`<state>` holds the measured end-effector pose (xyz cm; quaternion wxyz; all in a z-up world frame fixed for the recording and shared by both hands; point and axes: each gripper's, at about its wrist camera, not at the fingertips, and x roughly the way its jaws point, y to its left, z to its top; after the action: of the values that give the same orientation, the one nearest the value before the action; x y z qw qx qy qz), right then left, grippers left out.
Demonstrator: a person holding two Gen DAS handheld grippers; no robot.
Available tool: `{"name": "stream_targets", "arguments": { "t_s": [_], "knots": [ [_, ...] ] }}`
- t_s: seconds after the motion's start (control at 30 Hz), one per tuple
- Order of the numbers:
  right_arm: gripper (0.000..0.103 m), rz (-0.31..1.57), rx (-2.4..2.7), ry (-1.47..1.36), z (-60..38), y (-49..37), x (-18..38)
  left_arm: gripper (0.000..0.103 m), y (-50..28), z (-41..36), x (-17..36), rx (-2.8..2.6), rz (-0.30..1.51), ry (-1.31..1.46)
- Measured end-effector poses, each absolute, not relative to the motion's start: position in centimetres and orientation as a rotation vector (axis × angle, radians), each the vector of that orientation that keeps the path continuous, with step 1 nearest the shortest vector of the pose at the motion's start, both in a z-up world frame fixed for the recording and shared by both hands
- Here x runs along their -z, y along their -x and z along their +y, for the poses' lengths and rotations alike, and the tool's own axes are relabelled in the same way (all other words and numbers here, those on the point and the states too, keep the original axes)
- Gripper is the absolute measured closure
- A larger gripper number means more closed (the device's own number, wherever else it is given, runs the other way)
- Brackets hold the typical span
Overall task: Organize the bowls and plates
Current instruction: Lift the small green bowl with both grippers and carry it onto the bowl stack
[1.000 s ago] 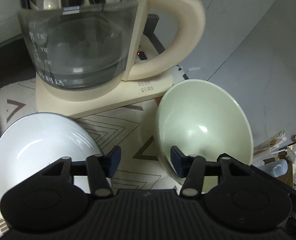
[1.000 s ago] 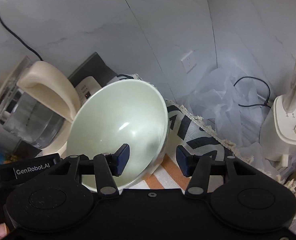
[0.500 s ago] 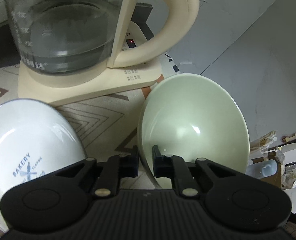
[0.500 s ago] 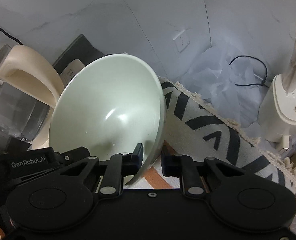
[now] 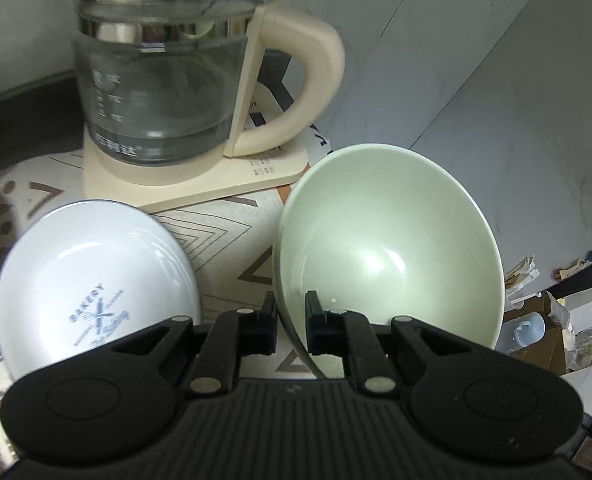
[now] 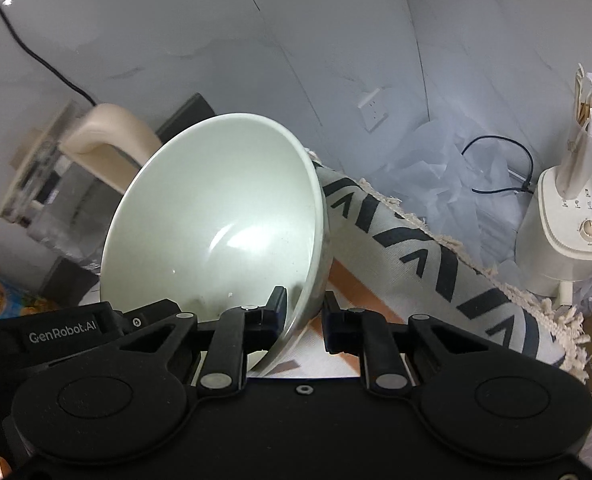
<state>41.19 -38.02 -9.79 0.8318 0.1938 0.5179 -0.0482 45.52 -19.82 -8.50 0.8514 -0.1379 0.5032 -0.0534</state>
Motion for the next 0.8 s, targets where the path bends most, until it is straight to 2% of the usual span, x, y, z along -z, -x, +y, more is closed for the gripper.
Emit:
{"name": "stream_targets", "arguments": {
  "t_s": [0.8],
  "knots": [
    [0.085, 1.008, -0.018, -0.378, -35.5, -33.9, 4.1, 0.091, -34.8, -17.1, 2.8, 0.048, 0.953, 0.348]
  ]
}}
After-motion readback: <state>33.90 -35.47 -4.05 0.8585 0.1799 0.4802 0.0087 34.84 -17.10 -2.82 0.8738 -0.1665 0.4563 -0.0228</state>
